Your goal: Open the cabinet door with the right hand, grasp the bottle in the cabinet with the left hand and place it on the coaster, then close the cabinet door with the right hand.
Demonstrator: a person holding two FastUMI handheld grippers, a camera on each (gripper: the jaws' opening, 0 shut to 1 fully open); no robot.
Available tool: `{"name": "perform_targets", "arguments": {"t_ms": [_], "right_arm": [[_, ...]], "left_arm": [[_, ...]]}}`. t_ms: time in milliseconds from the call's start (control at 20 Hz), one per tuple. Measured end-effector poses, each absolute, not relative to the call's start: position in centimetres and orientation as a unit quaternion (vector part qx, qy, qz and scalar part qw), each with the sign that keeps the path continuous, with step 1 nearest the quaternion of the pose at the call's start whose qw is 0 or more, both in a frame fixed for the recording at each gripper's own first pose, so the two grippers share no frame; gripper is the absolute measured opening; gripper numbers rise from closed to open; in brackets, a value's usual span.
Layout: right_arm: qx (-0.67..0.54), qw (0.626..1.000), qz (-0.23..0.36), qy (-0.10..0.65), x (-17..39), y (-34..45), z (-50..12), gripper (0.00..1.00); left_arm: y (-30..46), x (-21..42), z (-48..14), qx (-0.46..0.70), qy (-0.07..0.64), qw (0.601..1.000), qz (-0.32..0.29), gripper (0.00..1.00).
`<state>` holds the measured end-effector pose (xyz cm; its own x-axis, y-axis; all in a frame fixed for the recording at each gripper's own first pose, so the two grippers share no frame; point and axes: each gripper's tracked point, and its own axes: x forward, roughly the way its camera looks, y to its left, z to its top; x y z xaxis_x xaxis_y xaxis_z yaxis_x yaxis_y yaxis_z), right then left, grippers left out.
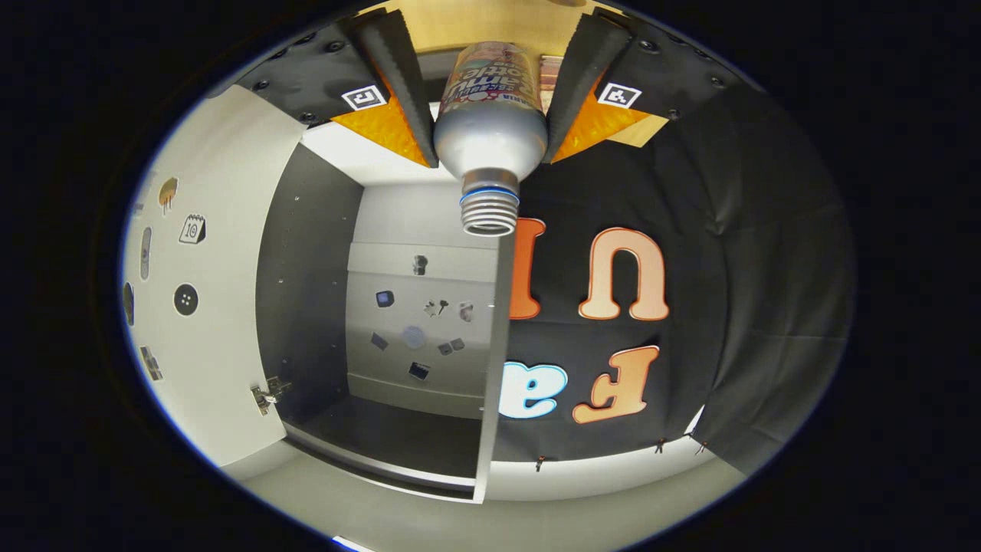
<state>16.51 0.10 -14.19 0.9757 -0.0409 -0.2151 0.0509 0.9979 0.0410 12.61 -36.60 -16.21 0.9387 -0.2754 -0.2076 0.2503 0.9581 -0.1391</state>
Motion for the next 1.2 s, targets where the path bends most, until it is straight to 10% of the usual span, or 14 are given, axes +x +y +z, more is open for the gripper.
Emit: {"name": "perform_targets", "arguments": {"t_ms": [1200], "right_arm": [[0.004, 0.993, -0.012, 0.120, 16.1, 2.5, -15.0, 0.93]], "left_arm": [[-27.6, 2.5, -35.7, -0.014, 0.180, 0.978, -0.108, 0.85]]}}
